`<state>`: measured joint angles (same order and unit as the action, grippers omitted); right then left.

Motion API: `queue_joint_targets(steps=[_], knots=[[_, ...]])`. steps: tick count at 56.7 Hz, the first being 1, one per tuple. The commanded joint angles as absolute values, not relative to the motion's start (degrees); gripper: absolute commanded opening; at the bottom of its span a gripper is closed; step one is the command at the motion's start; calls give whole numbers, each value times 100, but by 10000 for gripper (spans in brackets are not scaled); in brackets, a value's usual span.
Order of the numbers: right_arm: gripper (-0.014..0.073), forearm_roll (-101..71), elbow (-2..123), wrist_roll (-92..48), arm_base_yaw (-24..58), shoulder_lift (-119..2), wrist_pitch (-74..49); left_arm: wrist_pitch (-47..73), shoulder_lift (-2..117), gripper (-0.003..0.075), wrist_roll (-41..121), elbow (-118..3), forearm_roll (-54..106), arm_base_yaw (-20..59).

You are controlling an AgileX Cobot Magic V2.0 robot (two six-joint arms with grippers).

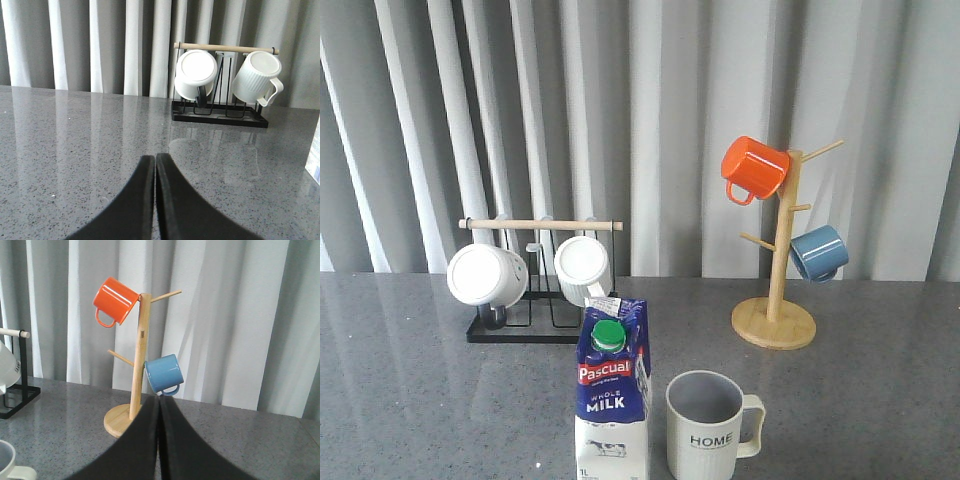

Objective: Place milk next to cup

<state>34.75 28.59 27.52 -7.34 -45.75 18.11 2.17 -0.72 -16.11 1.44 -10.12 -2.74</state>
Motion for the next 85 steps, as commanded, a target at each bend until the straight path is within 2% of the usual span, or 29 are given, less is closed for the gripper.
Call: queue_joint_targets(steps=[1,53,63,70,80,85], knots=[[-8,3443,3036,2700,-762,-4567,2168,-178,-140,-7,-1725,58,-971,-279],[-8,3443,3036,2700,-762,-4567,2149,-178,-134,-7,-1725,52,-971,-279],[-8,3238,2849,2684,-747,-4023,1933,-178,-134,-7,-1725,52,-971,-279],[-8,2084,2405,1825,-430,-3569,1719,-178,-134,-7,-1725,52,-971,-279],[-8,-142,1537,-483,128,-2624,1404,-178,-134,-7,-1725,52,-971,-279],[-8,-676,1116,-759,170,-2105,1397,-178,-134,-7,-1725,52,-971,-279]])
